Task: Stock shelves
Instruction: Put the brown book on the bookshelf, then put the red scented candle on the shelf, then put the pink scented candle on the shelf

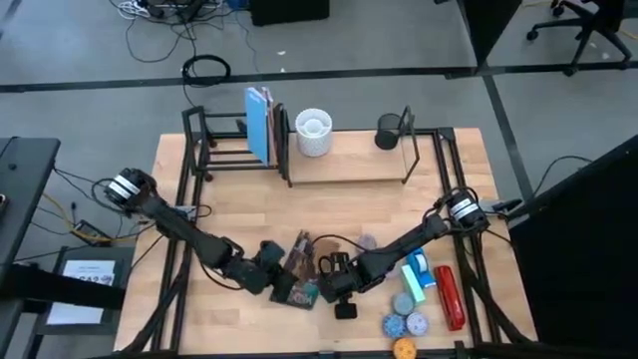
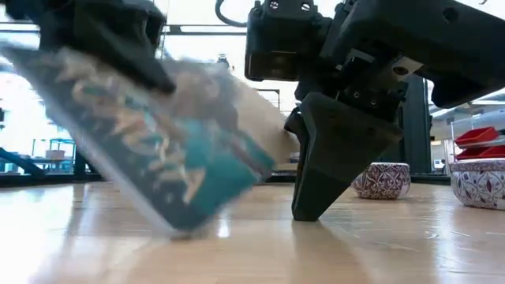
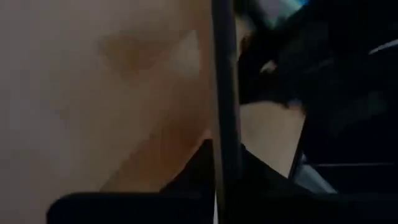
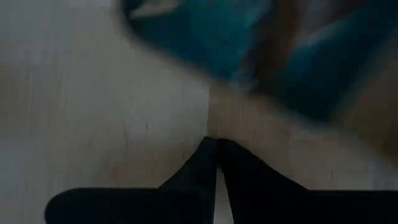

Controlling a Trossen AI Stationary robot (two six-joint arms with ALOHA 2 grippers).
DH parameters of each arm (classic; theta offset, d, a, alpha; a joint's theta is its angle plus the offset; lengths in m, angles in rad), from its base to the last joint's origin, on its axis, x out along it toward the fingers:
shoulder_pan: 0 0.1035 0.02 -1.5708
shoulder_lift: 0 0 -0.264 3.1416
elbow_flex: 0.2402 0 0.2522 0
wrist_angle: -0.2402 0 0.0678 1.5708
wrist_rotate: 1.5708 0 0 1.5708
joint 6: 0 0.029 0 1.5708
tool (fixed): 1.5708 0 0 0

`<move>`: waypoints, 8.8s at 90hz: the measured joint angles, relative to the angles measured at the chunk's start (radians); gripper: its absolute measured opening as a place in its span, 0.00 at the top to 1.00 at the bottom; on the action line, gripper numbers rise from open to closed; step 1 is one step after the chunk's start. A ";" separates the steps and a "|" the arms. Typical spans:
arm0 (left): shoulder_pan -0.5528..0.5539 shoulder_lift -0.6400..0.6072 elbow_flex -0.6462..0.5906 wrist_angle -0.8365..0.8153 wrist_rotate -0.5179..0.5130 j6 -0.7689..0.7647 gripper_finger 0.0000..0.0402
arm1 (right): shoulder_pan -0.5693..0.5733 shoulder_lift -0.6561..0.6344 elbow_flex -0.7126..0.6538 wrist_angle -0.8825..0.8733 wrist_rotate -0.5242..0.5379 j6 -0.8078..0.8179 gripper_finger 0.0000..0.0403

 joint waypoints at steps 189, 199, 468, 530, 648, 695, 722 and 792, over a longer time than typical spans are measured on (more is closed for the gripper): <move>1.055 -0.103 0.184 -0.500 -0.376 0.529 0.68 | 0.011 -0.187 -0.001 0.067 0.193 -0.211 1.00; 1.046 -0.103 0.213 -0.502 -0.370 0.601 0.65 | 0.011 -0.188 -0.001 0.067 0.193 -0.211 1.00; 0.219 -0.033 0.378 -0.541 -0.480 0.691 0.65 | -0.486 -0.457 -0.112 -0.306 -0.037 -0.237 0.35; 0.219 -0.033 0.378 -0.398 -0.486 0.755 0.65 | -0.976 -0.299 -0.010 -0.194 -0.166 -0.464 0.35; 0.219 -0.033 0.378 -0.343 -0.486 0.767 0.65 | -0.534 -0.796 -0.061 -0.439 0.008 -0.550 0.14; 0.219 -0.033 0.378 -0.343 -0.486 0.837 0.65 | -0.041 -0.818 -0.353 -0.389 -0.113 -0.191 0.14; 0.219 -0.033 0.378 -0.342 -0.486 0.830 0.65 | 0.075 -0.556 -0.353 -0.391 -0.049 0.041 0.14; 0.217 -0.033 0.378 -0.343 -0.472 0.803 0.65 | -0.064 -0.408 -0.317 -0.357 -0.066 0.092 0.35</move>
